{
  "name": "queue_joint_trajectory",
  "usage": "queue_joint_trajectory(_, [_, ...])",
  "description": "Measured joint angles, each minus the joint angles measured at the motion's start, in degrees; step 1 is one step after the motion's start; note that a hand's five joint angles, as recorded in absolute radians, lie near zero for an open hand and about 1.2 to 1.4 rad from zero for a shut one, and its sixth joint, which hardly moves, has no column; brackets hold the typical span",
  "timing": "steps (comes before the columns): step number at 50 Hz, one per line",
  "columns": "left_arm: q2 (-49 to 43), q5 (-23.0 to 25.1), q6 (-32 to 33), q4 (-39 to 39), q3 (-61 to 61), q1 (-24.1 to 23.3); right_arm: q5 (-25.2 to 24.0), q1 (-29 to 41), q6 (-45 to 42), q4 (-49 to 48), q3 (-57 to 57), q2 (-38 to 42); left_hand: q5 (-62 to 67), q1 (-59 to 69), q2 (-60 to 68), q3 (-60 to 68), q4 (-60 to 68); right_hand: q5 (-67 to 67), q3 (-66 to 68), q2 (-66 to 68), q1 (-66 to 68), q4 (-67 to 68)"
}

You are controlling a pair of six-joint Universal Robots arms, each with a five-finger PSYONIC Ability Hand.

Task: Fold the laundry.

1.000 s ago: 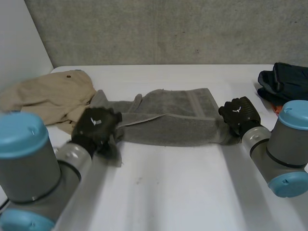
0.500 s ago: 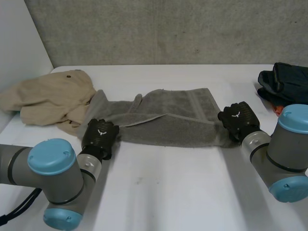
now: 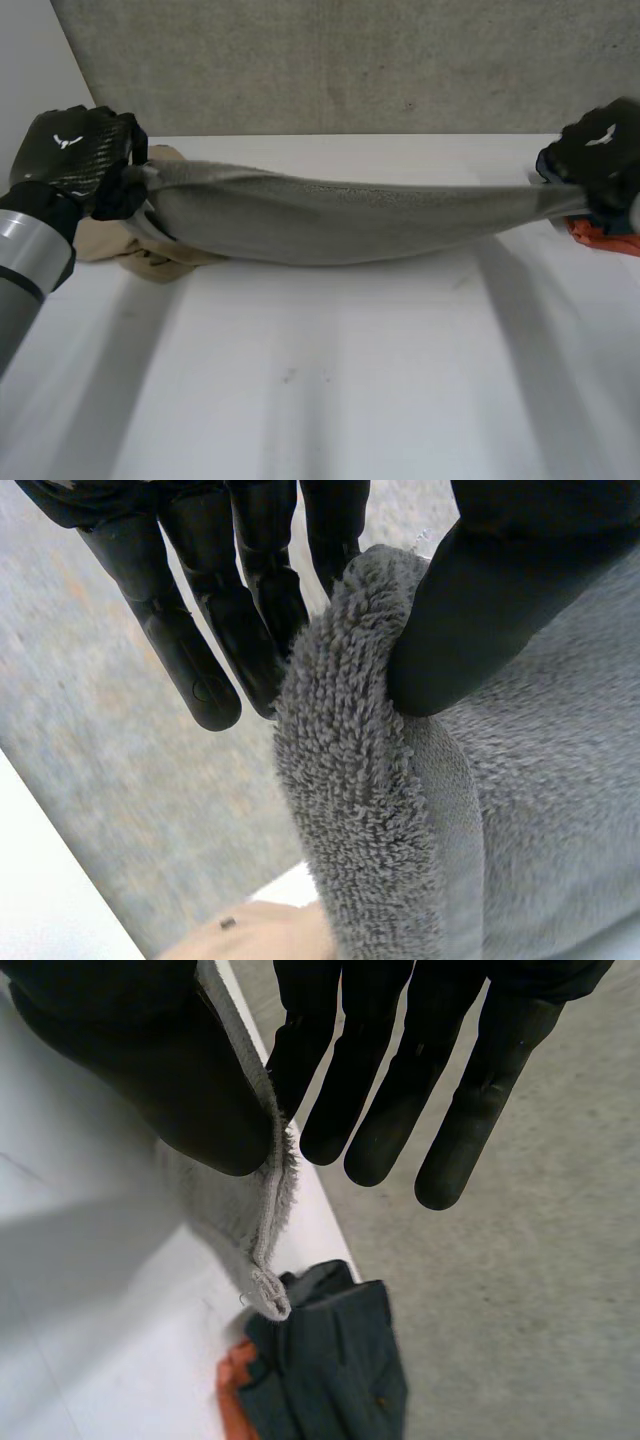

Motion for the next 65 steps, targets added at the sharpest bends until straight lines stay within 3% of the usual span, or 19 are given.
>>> queue_joint_trajectory(3, [-0.27, 3.10, -0.65, -3.55, 0.61, 2.91, -0.20, -0.56, -0.67, 4.37, -0.92, -3.77, 0.00, 0.00, 0.00, 0.02, 0.00, 0.00, 0.00, 0.00, 0.00, 0.00])
queue_joint_trajectory(9, [-5.23, 4.59, -0.44, -5.01, 1.18, 4.74, -0.29, -0.70, -1.66, 9.10, -0.36, -5.19, 0.00, 0.00, 0.21, 0.02, 0.00, 0.00, 0.00, 0.00, 0.00, 0.00])
queue_joint_trajectory(19, [-22.24, 4.18, 0.28, -4.26, 7.74, 3.17, 1.95, 0.04, -4.27, 7.42, -0.90, 10.07, 0.00, 0.00, 0.21, 0.02, 0.00, 0.00, 0.00, 0.00, 0.00, 0.00])
queue_joint_trajectory(26, [-32.90, 1.39, 0.85, -1.43, 22.42, 1.24, 7.69, 0.96, -2.89, -5.40, -9.36, 21.51, 0.43, 0.02, 0.21, 0.05, 0.00, 0.00, 0.00, 0.00, 0.00, 0.00])
queue_joint_trajectory(29, [-36.65, -1.71, 1.17, 2.61, 33.96, -0.15, 10.24, 2.17, -2.25, -14.01, -16.41, 24.79, 0.44, 0.02, 0.51, 0.06, 0.01, 0.00, 0.00, 0.00, 0.00, 0.00])
queue_joint_trajectory(35, [-38.58, -4.68, 0.68, 13.23, 49.58, -1.33, 11.61, 4.27, -0.11, -31.56, -25.09, 25.07, 1.05, 0.02, 0.63, 0.10, 0.02, 0.00, 0.01, 0.00, 0.00, 0.00])
queue_joint_trajectory(41, [-38.26, -4.93, -0.18, 22.91, 55.41, -2.00, 11.10, 6.24, 2.34, -45.73, -25.74, 21.92, 1.51, 0.02, 0.62, 0.10, 0.02, 0.43, 0.01, 0.00, 0.00, 0.00])
queue_joint_trajectory(48, [-37.78, -4.43, -0.33, 24.13, 48.81, -2.21, 9.55, 7.69, 3.33, -46.20, -20.38, 20.76, 1.81, 0.02, 0.62, 0.10, 0.02, 0.47, 0.01, 0.00, 0.00, 0.00])
queue_joint_trajectory(56, [-35.41, -3.57, 0.11, 22.52, 30.30, -2.12, 8.22, 7.49, 3.48, -39.47, -10.07, 20.76, 1.81, 0.02, 0.65, 0.11, 0.02, 0.47, 0.01, 0.00, 0.00, 0.01])
queue_joint_trajectory(65, [-31.55, 1.96, 2.17, 21.61, 9.65, -2.20, 3.06, 4.92, 3.66, -30.57, 1.82, 22.39, 1.81, 0.02, 0.67, 0.12, 0.02, 0.47, 0.01, 0.00, 0.00, 0.01])
